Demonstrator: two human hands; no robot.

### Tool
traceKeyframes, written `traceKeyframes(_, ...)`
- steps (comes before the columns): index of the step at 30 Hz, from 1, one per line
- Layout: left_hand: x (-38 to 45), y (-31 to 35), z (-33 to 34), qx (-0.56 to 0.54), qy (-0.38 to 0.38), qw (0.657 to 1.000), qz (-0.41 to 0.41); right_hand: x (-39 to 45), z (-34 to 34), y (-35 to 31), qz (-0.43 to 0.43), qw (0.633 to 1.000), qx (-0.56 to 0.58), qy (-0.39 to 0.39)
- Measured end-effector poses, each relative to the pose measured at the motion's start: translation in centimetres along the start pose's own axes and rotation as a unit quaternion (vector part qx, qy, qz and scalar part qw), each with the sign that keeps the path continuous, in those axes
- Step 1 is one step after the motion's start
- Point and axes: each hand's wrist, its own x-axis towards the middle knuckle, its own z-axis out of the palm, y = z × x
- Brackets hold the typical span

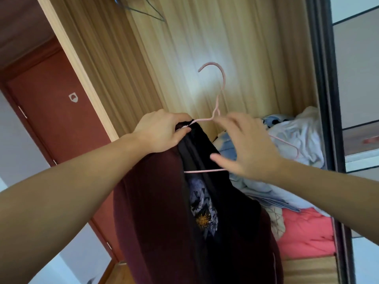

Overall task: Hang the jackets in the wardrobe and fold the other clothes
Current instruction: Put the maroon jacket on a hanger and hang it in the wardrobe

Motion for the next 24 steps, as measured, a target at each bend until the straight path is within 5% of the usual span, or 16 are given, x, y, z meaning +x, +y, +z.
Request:
traceKeyframes(3,0.3,-0.6,-1.0,0.013,0.017,1.0,-0.007,-3.1,2.0,-1.5,-0.128,0.983,-0.045,-0.124)
traceKeyframes(6,0.4,-0.5,-2.5,0.021,0.035,0.999,0.006,-4.6,5.1,-2.5,0.025,0.982,-0.044,-0.184)
traceKeyframes(10,-1.4,-2.2,-5.4,0.025,0.077,0.997,0.003,-5.7,9.0,-0.6,0.289,0.944,0.085,-0.135)
traceKeyframes(12,-3.1,-3.7,-6.5,0.024,0.091,0.995,0.013,-5.2,10.0,0.9,0.34,0.919,0.147,-0.134)
traceKeyframes(17,-8.1,-6.7,-7.1,0.022,0.088,0.995,0.04,0.0,7.5,3.8,0.248,0.918,0.279,-0.131)
traceKeyframes(24,-13.0,-10.1,-6.5,0.009,0.108,0.994,0.006,5.3,3.8,4.7,0.15,0.949,0.176,-0.215)
